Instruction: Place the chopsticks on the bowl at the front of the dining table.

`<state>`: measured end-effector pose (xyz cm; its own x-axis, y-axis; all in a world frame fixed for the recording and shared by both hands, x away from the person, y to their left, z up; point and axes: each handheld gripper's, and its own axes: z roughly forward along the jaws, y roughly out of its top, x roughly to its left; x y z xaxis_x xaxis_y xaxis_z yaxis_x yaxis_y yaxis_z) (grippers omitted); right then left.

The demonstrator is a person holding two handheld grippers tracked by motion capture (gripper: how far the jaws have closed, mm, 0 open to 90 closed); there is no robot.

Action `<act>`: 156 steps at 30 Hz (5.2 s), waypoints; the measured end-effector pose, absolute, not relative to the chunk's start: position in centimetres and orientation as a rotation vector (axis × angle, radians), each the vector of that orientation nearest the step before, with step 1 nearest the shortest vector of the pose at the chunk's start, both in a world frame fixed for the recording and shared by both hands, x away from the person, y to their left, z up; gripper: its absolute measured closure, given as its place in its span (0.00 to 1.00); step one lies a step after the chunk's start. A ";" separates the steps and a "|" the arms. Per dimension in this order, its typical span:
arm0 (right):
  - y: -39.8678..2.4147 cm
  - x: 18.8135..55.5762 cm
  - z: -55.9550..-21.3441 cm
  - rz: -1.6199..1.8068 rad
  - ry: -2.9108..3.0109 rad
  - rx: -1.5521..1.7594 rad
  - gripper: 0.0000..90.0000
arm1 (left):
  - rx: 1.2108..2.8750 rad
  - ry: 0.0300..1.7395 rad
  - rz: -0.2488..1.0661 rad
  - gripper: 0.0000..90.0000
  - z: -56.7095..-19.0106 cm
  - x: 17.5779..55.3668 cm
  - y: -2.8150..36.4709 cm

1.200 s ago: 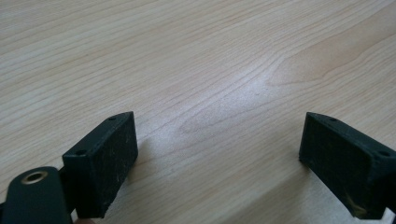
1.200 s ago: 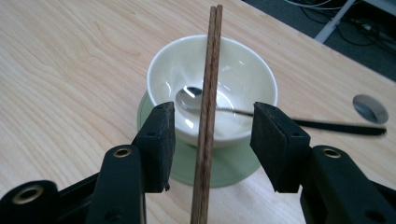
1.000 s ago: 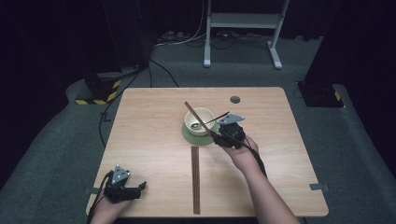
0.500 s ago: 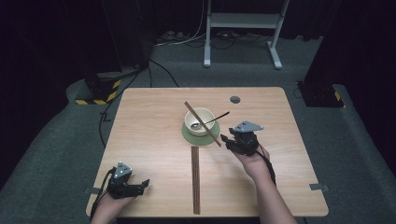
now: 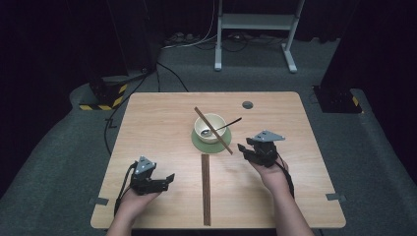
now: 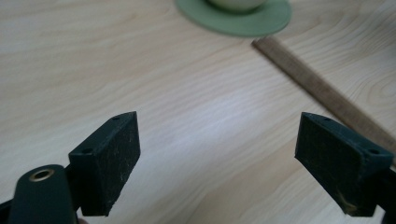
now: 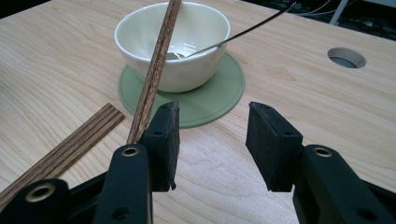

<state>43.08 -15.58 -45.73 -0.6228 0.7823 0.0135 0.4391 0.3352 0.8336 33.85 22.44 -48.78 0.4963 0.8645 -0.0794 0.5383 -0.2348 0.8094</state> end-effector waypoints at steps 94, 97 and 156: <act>-7.9 40.6 -47.6 1.234 2.366 0.904 0.82 | 1.840 1.188 0.749 0.95 -48.5 42.4 9.8; -7.9 40.7 -47.6 1.236 2.365 0.908 0.82 | 1.844 1.188 0.752 0.95 -48.5 42.5 9.8; -9.5 41.3 -47.4 1.236 2.316 0.988 0.75 | 1.835 1.066 0.782 0.68 -47.9 35.0 10.4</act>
<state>41.34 -9.46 -47.45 -0.7028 0.7108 0.0287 0.4198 0.3818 0.8234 35.04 10.40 -47.91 0.4410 0.8924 0.0957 0.3595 -0.2733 0.8922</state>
